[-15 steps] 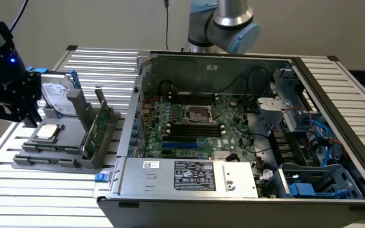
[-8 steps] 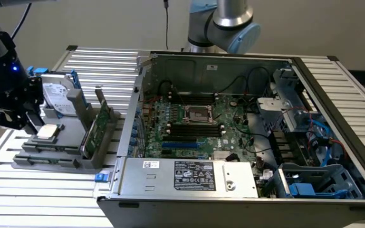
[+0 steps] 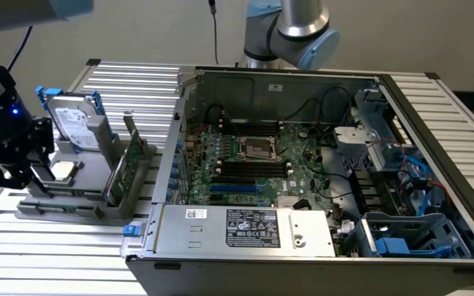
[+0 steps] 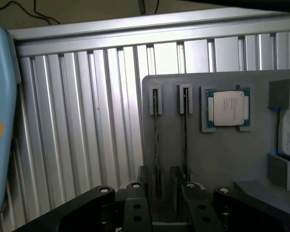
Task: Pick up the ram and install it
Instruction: 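Pick up the ram and move it above insertion slot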
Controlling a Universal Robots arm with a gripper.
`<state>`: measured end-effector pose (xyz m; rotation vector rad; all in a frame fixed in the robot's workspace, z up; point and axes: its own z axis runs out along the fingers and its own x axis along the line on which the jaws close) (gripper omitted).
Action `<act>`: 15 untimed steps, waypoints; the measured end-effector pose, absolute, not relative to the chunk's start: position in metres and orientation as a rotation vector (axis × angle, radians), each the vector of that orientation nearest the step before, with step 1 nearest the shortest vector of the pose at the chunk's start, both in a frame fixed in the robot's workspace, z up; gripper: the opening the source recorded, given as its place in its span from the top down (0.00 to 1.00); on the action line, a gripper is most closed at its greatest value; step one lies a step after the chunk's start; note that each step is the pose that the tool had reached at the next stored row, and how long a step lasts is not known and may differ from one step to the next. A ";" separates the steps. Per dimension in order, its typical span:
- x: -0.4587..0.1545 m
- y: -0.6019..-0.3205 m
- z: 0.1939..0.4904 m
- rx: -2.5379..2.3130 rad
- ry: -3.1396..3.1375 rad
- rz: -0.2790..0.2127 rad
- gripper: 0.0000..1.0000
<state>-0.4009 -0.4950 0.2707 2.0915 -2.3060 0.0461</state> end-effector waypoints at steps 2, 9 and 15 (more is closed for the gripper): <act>-0.399 -0.497 0.267 2.092 -2.306 0.046 0.67; -0.393 -0.500 0.254 2.091 -2.306 0.046 0.67; -0.392 -0.500 0.243 2.091 -2.306 0.046 0.67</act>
